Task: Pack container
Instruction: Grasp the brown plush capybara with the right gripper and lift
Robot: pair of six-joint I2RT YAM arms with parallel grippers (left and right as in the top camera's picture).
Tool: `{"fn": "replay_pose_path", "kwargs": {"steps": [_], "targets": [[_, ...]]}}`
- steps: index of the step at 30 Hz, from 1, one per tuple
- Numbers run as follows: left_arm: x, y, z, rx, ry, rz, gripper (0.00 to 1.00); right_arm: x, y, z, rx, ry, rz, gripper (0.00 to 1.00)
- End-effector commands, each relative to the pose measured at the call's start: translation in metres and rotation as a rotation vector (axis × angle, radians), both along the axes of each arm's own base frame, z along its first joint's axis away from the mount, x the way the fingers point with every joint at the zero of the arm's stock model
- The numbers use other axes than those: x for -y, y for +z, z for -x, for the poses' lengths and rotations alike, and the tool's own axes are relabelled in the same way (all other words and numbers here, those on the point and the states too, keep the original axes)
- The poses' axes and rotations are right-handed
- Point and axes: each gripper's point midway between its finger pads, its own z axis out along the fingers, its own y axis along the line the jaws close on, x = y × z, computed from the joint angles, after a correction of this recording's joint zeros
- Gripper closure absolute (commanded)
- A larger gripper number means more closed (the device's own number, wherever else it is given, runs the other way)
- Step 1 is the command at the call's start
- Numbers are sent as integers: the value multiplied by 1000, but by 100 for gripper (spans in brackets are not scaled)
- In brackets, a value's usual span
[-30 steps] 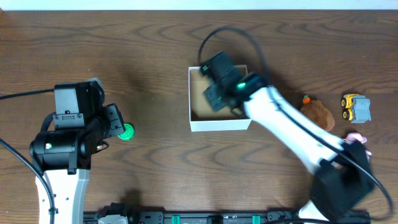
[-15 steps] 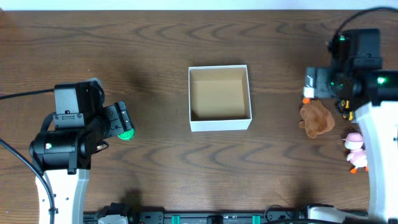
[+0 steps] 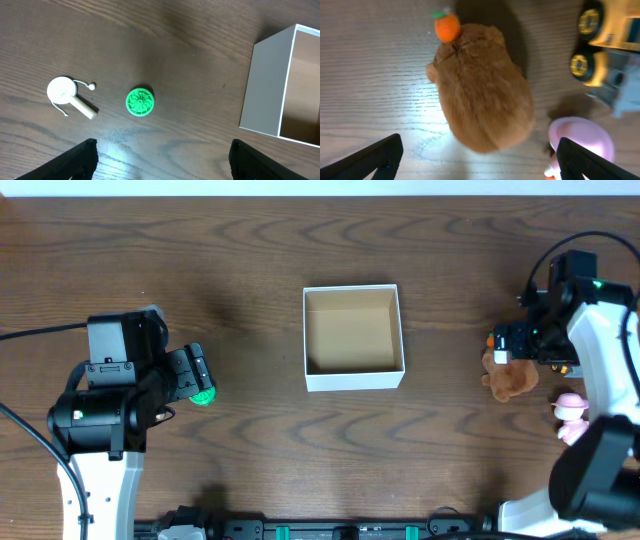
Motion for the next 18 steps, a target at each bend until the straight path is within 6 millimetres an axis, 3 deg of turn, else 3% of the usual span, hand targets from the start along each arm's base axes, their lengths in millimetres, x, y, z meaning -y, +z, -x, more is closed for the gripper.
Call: {"fn": "replay_pose_path", "kwargs": {"steps": [1, 3, 5, 9, 11, 15, 17, 18], "targets": [[-2, 6, -1, 14, 3, -7, 16, 0, -23, 2, -64, 6, -23, 7], [-2, 6, -1, 13, 3, -7, 16, 0, -34, 3, -101, 6, -32, 14], [-2, 6, -1, 13, 3, -7, 16, -1, -45, 6, -138, 5, -40, 29], [-2, 6, -1, 14, 3, -7, 16, -1, -55, 10, -176, -40, -45, 81], [-2, 6, -1, 13, 3, -7, 16, -2, -52, 9, -169, -52, -44, 99], [-2, 6, -1, 14, 3, -7, 16, -9, -27, 1, -124, -72, -36, 99], [-2, 6, -1, 14, 3, -7, 16, -17, -4, -8, -67, -46, -29, 99], [-2, 6, -1, 14, 3, -7, 16, -26, 17, -17, -4, -22, -20, 99]]}}
